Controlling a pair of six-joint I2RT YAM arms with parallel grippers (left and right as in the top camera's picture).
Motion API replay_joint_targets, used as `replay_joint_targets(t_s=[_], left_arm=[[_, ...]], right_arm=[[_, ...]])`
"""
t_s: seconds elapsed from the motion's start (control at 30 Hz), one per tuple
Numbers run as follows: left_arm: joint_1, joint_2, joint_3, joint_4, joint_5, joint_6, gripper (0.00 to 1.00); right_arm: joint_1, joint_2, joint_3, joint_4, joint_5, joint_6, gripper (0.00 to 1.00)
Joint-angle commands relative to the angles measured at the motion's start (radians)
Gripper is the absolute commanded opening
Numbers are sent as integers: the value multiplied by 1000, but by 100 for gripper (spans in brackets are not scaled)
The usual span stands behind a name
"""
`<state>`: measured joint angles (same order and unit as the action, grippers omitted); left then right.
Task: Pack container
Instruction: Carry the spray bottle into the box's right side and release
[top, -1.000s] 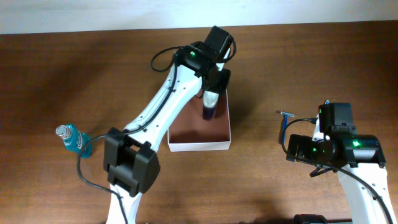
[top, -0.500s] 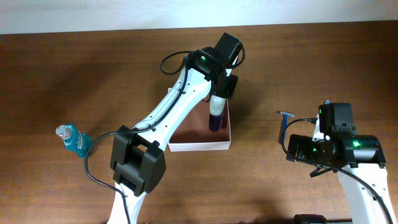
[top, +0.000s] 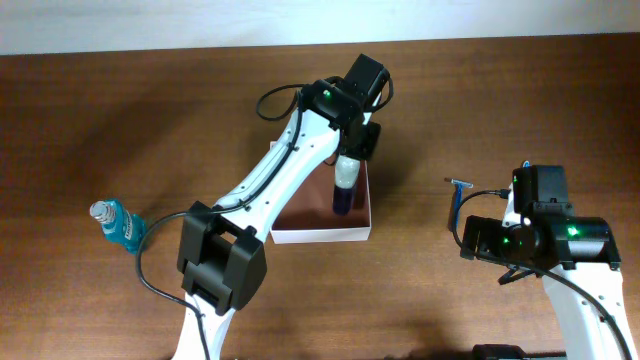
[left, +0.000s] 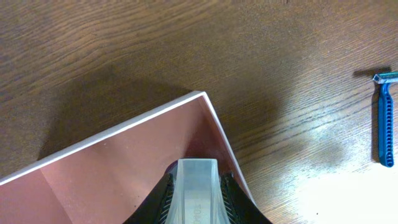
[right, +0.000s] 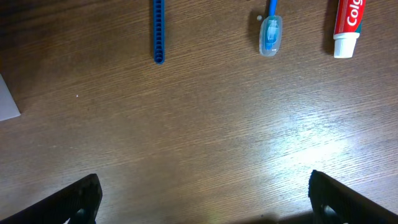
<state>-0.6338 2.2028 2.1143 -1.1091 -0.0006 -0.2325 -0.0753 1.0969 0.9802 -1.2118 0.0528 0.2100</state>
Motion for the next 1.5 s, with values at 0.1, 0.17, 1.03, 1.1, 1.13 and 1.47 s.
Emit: replay_joint_targets(t_s=[0.1, 0.17, 1.03, 1.1, 1.13, 1.47], left_arm=[[2, -5, 26, 41, -12, -9, 19], [2, -5, 26, 56, -37, -9, 19], [2, 24, 26, 135, -138, -6, 23], [2, 24, 26, 135, -138, -6, 36], [2, 24, 26, 135, -138, -6, 41], [2, 24, 26, 94, -135, -6, 66]], right_arm=[[-5, -13, 21, -1, 12, 8, 99], [-5, -13, 21, -1, 12, 8, 98], [-5, -13, 21, -1, 12, 8, 99], [-5, -13, 21, -1, 12, 8, 99], [-5, -13, 21, -1, 12, 8, 98], [-5, -13, 21, -1, 12, 8, 99]])
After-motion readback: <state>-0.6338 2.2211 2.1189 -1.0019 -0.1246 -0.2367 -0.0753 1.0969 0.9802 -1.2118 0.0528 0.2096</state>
